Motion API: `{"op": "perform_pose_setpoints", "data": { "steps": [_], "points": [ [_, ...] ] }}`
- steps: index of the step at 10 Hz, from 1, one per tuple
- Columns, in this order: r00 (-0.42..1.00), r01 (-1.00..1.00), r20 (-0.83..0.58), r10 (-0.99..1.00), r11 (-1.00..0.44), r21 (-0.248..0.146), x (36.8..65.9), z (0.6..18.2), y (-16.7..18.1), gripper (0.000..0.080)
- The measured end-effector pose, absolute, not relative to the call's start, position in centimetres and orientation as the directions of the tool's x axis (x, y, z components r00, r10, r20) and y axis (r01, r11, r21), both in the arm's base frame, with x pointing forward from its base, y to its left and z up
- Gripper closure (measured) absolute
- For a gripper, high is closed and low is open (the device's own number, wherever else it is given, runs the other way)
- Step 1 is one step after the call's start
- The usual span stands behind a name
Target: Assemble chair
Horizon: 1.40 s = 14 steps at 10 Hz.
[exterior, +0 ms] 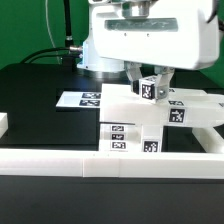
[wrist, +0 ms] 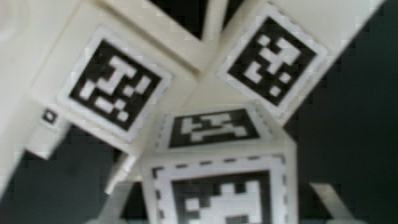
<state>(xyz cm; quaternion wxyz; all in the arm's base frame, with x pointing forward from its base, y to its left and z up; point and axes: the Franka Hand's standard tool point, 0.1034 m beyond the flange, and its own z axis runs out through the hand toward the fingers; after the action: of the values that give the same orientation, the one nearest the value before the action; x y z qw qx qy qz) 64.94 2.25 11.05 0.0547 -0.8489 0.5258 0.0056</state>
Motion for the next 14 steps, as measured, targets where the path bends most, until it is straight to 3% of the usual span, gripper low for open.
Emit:
{"op": "perform_pose_setpoints", "data": {
  "steps": [2, 4, 5, 6, 7, 11, 14],
  "points": [
    [0.345, -0.937, -0.090, -0.934, -0.337, -0.091, 65.0, 11.0, 1.9, 0.0517],
    [0.344, -0.937, -0.090, -0.935, -0.337, -0.090, 65.0, 11.0, 1.9, 0.0508],
    [0.377, -0.925, -0.088, -0.922, -0.369, -0.091, 65.0, 11.0, 2.0, 0.0289],
    [0.409, -0.911, -0.091, -0.908, -0.402, -0.089, 65.1, 11.3, 2.4, 0.0289],
    [0.485, -0.873, -0.081, -0.871, -0.477, -0.096, 65.3, 11.5, 2.8, 0.0177],
    [0.695, -0.717, -0.053, -0.717, -0.687, -0.114, 65.3, 11.5, 2.8, 0.0151],
    [0.883, -0.465, -0.003, -0.469, -0.875, -0.131, 65.5, 12.1, 2.5, 0.0150]
  ]
}}
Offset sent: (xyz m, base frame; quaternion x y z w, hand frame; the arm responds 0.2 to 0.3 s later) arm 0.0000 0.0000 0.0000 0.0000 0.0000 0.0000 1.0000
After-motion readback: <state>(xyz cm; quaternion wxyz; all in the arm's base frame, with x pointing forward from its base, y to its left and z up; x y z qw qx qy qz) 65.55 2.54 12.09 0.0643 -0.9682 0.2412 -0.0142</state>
